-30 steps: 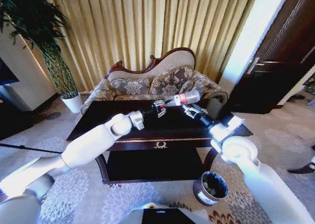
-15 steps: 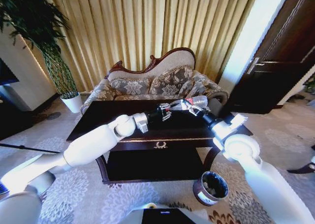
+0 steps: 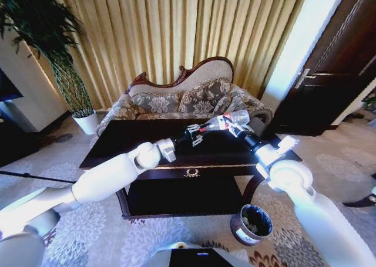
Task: Move to the front of the table and place the trash on the table into the trash bin.
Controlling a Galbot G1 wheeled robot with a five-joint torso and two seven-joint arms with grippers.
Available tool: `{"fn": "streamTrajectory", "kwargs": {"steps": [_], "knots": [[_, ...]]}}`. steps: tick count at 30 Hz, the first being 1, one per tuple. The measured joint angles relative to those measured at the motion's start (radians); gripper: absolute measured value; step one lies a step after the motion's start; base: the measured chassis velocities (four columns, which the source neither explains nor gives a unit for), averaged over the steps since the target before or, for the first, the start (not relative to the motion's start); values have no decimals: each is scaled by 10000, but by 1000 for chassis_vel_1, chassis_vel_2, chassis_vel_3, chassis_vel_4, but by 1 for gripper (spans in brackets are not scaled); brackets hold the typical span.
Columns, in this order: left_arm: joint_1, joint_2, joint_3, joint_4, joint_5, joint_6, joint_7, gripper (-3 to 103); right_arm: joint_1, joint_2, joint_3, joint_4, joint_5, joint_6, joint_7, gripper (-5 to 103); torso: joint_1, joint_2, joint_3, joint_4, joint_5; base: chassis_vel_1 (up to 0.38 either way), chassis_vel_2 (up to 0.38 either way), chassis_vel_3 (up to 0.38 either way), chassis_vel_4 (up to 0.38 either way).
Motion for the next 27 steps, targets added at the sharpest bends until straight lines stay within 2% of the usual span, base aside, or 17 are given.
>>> {"fn": "streamTrajectory", "kwargs": {"steps": [1, 2, 3, 4, 8, 10, 12, 13, 15, 16, 17, 20, 21, 23, 26, 27], "knots": [[77, 17, 10, -68, -243, 0, 0, 54, -4, 1, 88, -66, 0, 4, 9, 41, 0, 0, 0, 1, -1, 0, 0, 0, 0], [151, 44, 7, -133, -432, 20, 0, 54, -12, 2, 160, -119, 0, 13, 17, 38, 0, 0, 0, 0, 0, 0, 0, 0, 0], [249, 80, -14, -221, -643, 93, -13, 59, -24, 2, 245, -178, -1, 26, 24, 35, 0, 0, 0, 1, -1, 0, 0, 0, 0], [249, 80, -14, -221, -643, 93, -13, 59, -24, 2, 245, -178, -1, 26, 24, 35, 0, 0, 0, 1, -1, 0, 0, 0, 0], [818, 440, -571, -634, -1818, 833, -439, 81, -67, 5, 479, -560, -386, 240, 54, 25, 0, 0, 0, 2, 0, 0, 0, 0, 0], [1000, 526, -854, -698, -2052, 1018, -555, 81, -75, 14, 514, -647, -561, 289, 58, 22, 0, 0, 0, 1, -1, 0, 0, 0, 0], [1578, 681, -1878, -777, -2570, 1409, -830, 91, -115, 41, 563, -835, -1073, 392, 148, 20, 0, 0, 0, 2, 0, 0, 0, 0, 0], [1578, 681, -1878, -777, -2570, 1409, -830, 91, -115, 41, 563, -835, -1073, 392, 148, 20, 0, 0, 0, 2, 0, 0, 0, 0, 0], [2425, 726, -3350, -803, -2985, 1830, -1143, 98, -232, 59, 578, -989, -1816, 486, 218, 20, 0, 0, 1, 2, -1, 0, 0, 0, 0], [2862, 729, -4047, -831, -3152, 2027, -1316, 100, -302, 61, 588, -1029, -2105, 512, 225, 20, 0, 1, 0, 1, 0, 0, 0, 0, 0], [2862, 729, -4047, -831, -3152, 2027, -1316, 100, -302, 61, 588, -1029, -2105, 512, 225, 20, 0, 1, 0, 1, 0, 0, 0, 0, 0], [4401, 817, -6213, -1091, -3919, 2811, -1994, 100, -546, 53, 678, -975, -2484, 537, 341, 20, 0, 0, 0, 3, -3, 0, 0, 0, 0], [4401, 817, -6213, -1091, -3919, 2811, -1994, 100, -546, 53, 678, -975, -2484, 537, 341, 20, 0, 0, 0, 3, -3, 0, 0, 0, 0], [5386, 936, -7362, -1405, -4628, 3317, -2632, 100, -687, 21, 716, -915, -2737, 538, 480, 20, 0, 1, -1, 5, -6, 0, 0, 0, 0], [6688, 1006, -8893, -1917, -5635, 3839, -3115, 100, -795, -72, 720, -917, -3294, 538, 650, 20, 0, 1, -1, 3, -3, 0, 0, 0, 0], [6688, 1006, -8893, -1917, -5635, 3839, -3115, 100, -795, -72, 720, -917, -3294, 538, 650, 20, 0, 1, -1, 3, -3, 0, 0, 0, 0]]}}
